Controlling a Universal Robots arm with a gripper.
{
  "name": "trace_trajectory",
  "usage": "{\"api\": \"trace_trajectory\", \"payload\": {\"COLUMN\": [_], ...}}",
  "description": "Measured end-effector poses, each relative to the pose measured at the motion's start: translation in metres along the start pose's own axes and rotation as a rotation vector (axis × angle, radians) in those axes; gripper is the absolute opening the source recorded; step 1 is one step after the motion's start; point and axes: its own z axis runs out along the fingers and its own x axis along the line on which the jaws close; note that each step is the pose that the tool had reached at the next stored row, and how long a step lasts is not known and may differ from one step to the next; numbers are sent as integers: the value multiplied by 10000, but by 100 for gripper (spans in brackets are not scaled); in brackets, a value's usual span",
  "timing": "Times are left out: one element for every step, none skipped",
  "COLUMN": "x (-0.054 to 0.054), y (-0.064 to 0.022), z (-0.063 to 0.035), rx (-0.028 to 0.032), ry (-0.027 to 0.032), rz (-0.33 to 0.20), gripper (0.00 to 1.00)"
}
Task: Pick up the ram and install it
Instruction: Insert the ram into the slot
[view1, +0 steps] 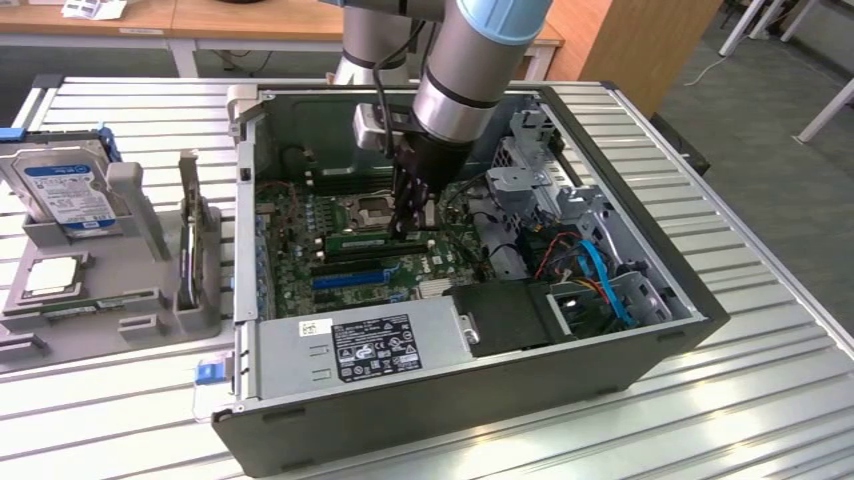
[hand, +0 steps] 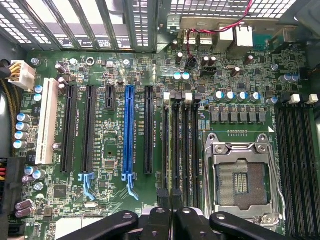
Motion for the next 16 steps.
{"api": "trace_trajectory", "payload": {"x": [1,1,1,1,0,0,0,1,0,0,1,1,1,1,0,1], "y": [0,-1,-1,-1,-1,-2,-2,-2,-2,-3,-3,-3,-3,-4,-5,-5], "z": [2,5,8,8,8,9,9,9,14,17,17,17,17,21,27,29], "rx": [-1,0,-1,-1,0,0,0,-1,1,1,0,-1,-1,0,1,0], "ry": [1,1,1,2,1,0,1,1,-3,-3,0,1,3,-1,-3,-1], "rz": [1,0,1,1,0,0,0,0,0,-1,0,0,1,0,-1,0], "gripper": [11,11,11,11,11,11,11,11,11,11,11,11,11,11,11,11]}}
